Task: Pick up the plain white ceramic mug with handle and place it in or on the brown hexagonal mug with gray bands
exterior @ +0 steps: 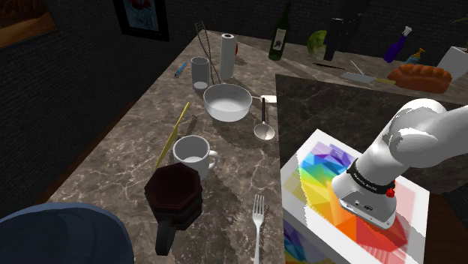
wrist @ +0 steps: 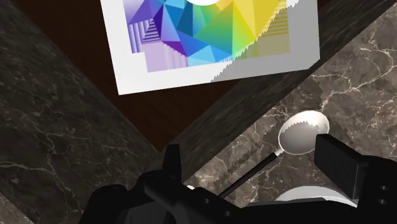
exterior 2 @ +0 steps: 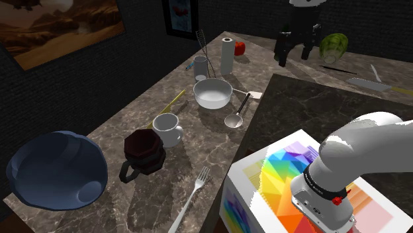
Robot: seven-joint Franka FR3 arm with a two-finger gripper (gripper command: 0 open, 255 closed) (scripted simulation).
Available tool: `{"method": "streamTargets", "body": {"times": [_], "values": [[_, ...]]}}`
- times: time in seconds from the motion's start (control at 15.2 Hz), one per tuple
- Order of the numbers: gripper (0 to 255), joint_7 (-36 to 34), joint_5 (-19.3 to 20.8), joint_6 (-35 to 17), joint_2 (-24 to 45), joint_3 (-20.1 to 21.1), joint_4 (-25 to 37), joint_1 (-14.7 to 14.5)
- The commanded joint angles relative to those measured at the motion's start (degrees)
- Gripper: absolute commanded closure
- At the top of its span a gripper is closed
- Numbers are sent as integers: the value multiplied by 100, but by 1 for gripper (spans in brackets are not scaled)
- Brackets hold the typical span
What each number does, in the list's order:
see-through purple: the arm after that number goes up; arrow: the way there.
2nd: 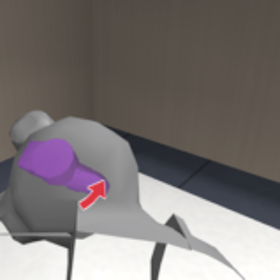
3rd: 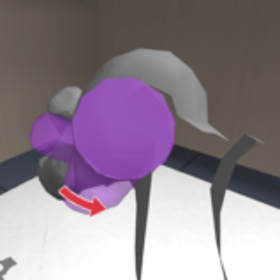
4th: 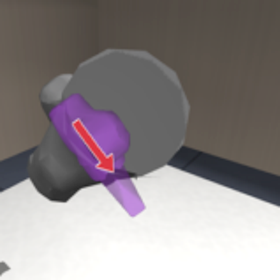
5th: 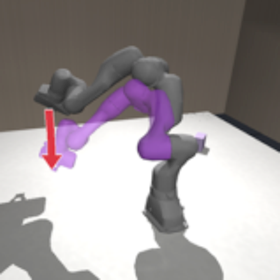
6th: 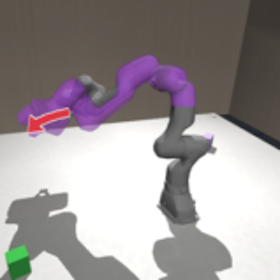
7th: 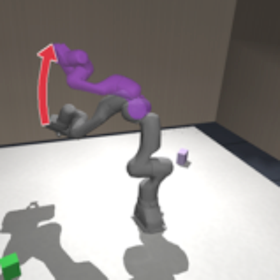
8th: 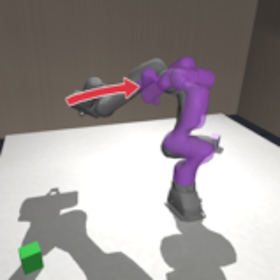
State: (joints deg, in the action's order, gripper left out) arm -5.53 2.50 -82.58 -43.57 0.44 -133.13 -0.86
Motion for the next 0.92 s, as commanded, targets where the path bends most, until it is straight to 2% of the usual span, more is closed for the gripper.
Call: {"method": "streamTargets", "body": {"times": [0.0, 0.46, 0.86], "values": [[0, 0, 0, 0, 0, 0, 0, 0], [0, -819, -599, -739, 452, 744, -229, -294], [0, -1494, -977, -1421, 1109, 1382, -163, -515]]}}
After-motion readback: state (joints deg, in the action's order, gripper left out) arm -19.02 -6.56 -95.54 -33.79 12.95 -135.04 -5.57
